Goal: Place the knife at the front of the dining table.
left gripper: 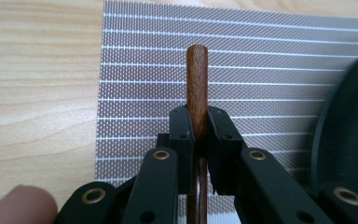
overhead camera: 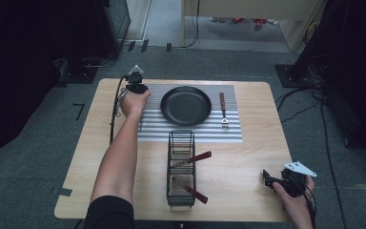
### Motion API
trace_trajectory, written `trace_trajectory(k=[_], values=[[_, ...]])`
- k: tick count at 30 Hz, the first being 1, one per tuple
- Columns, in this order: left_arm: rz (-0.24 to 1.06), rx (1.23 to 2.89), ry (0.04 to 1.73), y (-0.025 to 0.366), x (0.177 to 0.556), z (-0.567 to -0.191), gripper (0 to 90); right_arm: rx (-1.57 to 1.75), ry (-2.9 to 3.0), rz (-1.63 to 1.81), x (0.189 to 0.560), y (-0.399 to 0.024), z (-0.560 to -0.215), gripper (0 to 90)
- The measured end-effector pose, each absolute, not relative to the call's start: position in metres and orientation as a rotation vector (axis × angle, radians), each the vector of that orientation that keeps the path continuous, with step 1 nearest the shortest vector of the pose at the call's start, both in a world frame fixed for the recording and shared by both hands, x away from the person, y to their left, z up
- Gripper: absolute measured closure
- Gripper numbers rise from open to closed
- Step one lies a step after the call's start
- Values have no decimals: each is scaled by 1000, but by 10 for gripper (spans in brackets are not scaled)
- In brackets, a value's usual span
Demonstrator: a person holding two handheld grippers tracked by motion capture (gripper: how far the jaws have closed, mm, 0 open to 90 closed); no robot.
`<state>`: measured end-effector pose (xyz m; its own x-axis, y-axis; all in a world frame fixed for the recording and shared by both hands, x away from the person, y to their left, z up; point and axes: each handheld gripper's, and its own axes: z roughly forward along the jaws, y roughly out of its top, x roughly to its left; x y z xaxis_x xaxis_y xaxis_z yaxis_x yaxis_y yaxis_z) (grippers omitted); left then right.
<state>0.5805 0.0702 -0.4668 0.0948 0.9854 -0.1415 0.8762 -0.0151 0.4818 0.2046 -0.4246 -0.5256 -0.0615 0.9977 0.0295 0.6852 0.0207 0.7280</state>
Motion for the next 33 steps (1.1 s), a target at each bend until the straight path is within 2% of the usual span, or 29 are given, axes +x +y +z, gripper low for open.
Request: trace_trajectory(k=[5,12,15,18,19,20,25,28,31,33], values=[[356,1930,1843,66,583,-477,824,1712,1799,808,205,-425,-526,98],[501,1980,1812,49,581,-487,823,1712,1798,808,205,-425,-526,98],[480,1982,1792,47,580,-487,812,1710,1799,808,205,-425,-526,98],[448,1984,1775,48,580,-488,724,1712,1799,808,205,-425,-526,98],[431,1978,1769,48,581,-488,724,1712,1799,808,205,-425,-526,98],[398,1973,1752,48,581,-488,655,1711,1799,808,205,-425,-526,98],[376,1983,1734,51,580,-487,607,1712,1799,807,205,-425,-526,98],[371,1982,1737,51,579,-486,608,1711,1799,807,205,-425,-526,98],[378,1992,1740,52,578,-487,648,1711,1799,807,205,-425,-526,98],[384,1978,1754,53,578,-487,731,1711,1799,807,205,-425,-526,98]])
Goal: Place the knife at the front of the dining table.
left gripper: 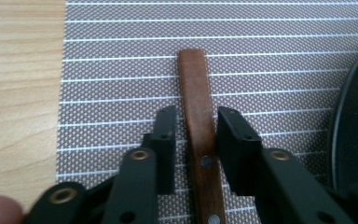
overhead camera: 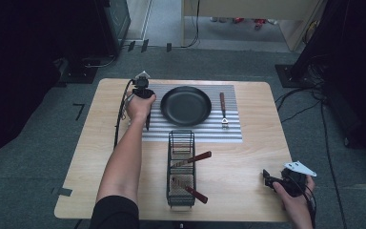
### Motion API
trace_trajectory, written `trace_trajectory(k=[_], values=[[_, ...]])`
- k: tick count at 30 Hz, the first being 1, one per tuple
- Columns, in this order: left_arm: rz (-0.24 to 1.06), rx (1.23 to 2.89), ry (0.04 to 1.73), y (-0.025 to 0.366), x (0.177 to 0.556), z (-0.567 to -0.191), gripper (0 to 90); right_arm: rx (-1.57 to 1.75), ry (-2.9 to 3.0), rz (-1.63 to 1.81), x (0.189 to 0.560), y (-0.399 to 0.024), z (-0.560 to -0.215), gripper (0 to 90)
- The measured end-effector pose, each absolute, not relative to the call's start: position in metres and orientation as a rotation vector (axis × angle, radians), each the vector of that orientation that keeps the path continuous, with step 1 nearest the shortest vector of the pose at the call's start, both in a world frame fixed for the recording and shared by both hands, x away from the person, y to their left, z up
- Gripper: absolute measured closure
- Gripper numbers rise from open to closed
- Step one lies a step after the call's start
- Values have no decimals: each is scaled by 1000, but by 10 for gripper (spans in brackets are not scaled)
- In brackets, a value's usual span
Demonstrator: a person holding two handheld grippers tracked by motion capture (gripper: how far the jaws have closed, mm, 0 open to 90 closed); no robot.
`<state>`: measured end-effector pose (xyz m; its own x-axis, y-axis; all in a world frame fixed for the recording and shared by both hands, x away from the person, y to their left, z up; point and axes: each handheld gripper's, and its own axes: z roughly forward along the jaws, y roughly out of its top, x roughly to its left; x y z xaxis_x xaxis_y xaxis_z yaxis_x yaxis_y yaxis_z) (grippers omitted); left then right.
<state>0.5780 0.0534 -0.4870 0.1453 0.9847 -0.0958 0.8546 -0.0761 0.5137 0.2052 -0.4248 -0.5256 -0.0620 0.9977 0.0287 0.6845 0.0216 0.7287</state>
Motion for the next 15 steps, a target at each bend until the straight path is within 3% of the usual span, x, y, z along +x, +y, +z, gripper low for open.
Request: trace_trajectory(k=[15], values=[[363,1908,1805,59,578,-488,767,1711,1799,807,205,-425,-526,98]])
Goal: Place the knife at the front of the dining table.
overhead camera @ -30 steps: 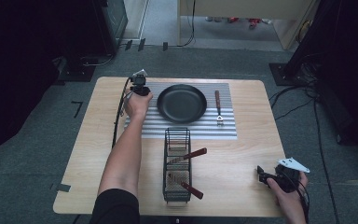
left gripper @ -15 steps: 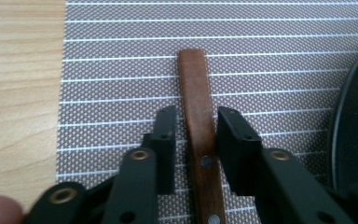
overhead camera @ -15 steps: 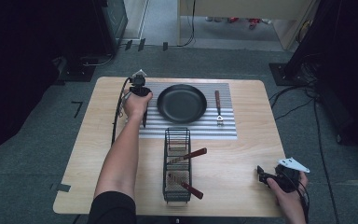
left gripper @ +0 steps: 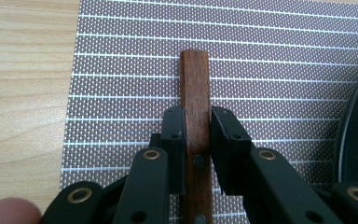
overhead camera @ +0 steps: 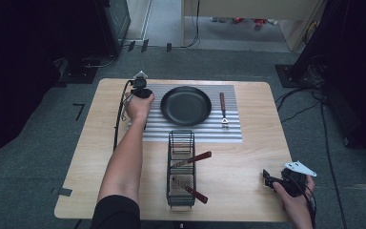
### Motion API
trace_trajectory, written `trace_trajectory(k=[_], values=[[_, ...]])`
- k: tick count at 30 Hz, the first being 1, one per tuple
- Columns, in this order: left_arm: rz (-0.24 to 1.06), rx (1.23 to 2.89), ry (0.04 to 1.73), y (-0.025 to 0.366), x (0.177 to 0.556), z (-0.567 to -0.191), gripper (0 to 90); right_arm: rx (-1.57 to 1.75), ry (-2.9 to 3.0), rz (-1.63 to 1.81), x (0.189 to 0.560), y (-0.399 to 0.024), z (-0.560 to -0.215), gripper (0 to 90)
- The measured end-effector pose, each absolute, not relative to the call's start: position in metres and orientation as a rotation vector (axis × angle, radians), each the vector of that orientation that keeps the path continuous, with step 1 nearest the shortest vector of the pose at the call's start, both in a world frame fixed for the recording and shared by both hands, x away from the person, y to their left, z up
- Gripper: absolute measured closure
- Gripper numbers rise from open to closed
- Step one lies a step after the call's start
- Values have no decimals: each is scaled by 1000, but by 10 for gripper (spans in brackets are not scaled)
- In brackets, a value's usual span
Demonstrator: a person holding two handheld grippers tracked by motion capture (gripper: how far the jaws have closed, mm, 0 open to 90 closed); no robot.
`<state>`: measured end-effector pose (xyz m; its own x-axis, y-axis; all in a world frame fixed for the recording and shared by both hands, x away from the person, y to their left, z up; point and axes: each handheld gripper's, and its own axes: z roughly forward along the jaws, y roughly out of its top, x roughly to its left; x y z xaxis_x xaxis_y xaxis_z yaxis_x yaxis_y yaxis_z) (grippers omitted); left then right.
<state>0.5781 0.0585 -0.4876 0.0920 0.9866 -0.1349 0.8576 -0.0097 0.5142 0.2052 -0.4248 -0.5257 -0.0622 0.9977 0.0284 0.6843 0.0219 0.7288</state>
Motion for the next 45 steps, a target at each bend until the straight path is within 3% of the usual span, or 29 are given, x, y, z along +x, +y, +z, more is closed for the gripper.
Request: trace_trajectory(k=[18,28,30,36,37,38,40,42,45], values=[[349,1864,1822,61,577,-488,762,1711,1798,807,205,-425,-526,98],[331,1800,1734,60,573,-477,493,1711,1798,807,205,-425,-526,98],[377,1797,1705,60,569,-468,373,1712,1798,807,205,-425,-526,98],[348,1766,1668,62,563,-457,176,1711,1799,807,205,-425,-526,98],[347,1774,1658,62,562,-456,176,1711,1799,807,205,-425,-526,98],[374,1787,1638,62,556,-453,107,1711,1799,807,205,-425,-526,99],[378,1788,1629,62,554,-452,98,1711,1799,807,205,-425,-526,98],[390,1799,1607,63,549,-450,16,1711,1799,807,205,-425,-526,99],[393,1826,1577,64,540,-450,1,1711,1799,806,205,-425,-526,98]])
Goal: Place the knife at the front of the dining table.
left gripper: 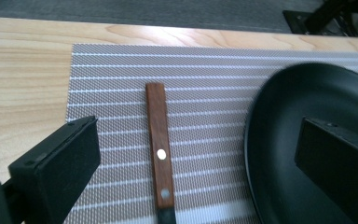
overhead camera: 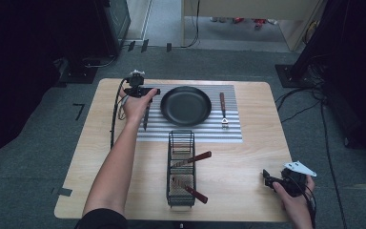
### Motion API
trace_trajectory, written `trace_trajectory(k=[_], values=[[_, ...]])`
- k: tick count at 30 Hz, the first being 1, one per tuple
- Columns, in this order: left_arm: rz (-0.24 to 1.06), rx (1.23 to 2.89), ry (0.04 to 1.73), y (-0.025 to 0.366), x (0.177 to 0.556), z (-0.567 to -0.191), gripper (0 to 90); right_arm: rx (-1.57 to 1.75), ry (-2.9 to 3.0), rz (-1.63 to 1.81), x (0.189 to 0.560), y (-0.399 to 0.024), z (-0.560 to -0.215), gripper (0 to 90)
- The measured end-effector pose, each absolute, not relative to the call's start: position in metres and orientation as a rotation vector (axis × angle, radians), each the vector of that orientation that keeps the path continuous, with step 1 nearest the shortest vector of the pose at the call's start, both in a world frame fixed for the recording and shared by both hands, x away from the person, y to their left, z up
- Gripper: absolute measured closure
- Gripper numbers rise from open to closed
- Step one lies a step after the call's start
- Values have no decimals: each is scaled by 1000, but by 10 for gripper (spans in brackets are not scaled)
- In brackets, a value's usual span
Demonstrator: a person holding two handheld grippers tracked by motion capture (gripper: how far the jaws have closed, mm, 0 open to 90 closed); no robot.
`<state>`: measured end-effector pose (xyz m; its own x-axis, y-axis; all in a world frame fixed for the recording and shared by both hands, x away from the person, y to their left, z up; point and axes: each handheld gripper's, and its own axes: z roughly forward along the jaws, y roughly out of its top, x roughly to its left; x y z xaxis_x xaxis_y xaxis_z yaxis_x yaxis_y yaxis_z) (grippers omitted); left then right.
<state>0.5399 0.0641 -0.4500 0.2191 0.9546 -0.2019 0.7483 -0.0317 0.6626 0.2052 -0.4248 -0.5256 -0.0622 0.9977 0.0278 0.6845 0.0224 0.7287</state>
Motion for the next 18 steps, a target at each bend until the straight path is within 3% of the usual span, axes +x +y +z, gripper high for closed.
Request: trace_trajectory(k=[18], values=[[477,1793,1472,85,470,-436,1,1711,1799,806,205,-425,-526,99]])
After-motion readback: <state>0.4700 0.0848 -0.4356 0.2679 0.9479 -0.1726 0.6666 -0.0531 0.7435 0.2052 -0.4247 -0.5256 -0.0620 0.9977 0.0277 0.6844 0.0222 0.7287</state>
